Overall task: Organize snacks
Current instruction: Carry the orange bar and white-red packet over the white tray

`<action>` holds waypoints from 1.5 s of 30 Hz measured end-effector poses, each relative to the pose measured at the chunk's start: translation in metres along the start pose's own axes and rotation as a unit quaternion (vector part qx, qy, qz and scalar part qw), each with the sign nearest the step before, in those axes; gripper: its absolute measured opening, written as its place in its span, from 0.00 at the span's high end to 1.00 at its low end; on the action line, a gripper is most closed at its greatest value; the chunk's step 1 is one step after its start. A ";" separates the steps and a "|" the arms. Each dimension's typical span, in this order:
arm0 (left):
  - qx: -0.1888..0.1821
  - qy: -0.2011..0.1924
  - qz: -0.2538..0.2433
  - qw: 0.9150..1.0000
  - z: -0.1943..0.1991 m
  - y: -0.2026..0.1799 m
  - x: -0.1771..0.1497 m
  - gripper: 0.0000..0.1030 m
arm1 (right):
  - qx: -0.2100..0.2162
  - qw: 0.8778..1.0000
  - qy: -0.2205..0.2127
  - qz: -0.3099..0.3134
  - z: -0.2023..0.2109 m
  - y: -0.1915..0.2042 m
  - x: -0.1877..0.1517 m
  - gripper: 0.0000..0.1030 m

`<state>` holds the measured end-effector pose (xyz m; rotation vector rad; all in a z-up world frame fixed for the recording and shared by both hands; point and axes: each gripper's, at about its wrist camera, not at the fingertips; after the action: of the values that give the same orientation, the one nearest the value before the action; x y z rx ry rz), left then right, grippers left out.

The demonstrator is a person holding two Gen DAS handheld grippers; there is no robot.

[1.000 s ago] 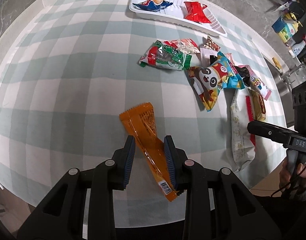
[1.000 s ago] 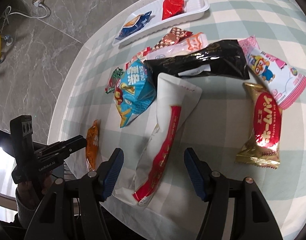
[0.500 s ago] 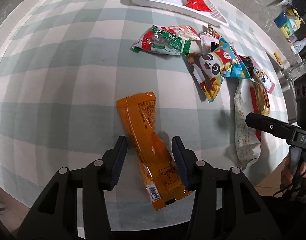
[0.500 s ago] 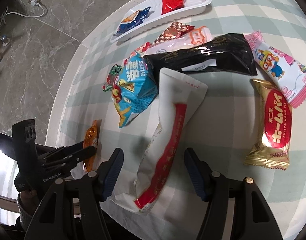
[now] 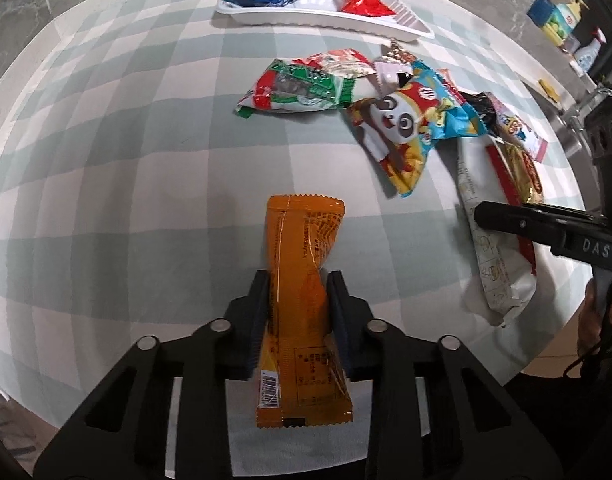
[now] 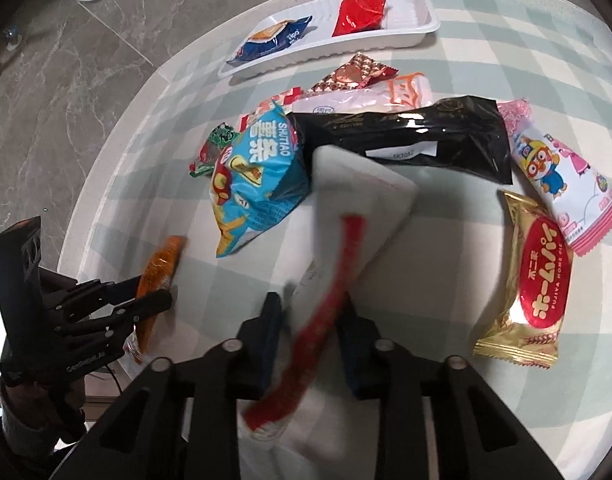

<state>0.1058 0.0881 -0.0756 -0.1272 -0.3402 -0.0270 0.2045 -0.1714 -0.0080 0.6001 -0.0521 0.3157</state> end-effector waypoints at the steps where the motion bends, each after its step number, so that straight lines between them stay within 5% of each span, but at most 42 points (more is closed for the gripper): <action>1: -0.008 -0.002 0.006 1.000 0.001 0.002 -0.001 0.79 | 0.015 1.000 0.002 -0.010 0.000 -0.005 0.001 0.76; 10: -0.076 -0.010 0.066 0.995 0.001 0.020 -0.001 0.82 | 0.139 0.984 0.015 -0.110 0.002 -0.046 -0.005 0.80; 22: -0.154 -0.030 0.097 0.983 0.012 0.030 0.009 0.82 | 0.272 0.940 0.007 -0.208 0.018 -0.080 -0.015 0.81; 30: -0.188 -0.062 0.110 0.974 0.031 0.043 0.037 0.82 | 0.302 0.927 -0.018 -0.222 0.036 -0.077 0.002 0.81; 45: -0.216 -0.095 0.113 0.965 0.040 0.073 0.115 0.82 | 0.319 0.921 -0.053 -0.217 0.049 -0.074 0.074 0.81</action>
<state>0.2045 0.1652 -0.0089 -0.6037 -0.5067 0.1380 0.3001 -0.2356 0.0022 1.2524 0.0848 -0.1477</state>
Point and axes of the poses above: each gripper's, at about its wrist camera, not at the fingertips, and z roughly against the way its jaws point, y to its left, x to its top, and after that the axes turned 4 degrees about -z, right-handed
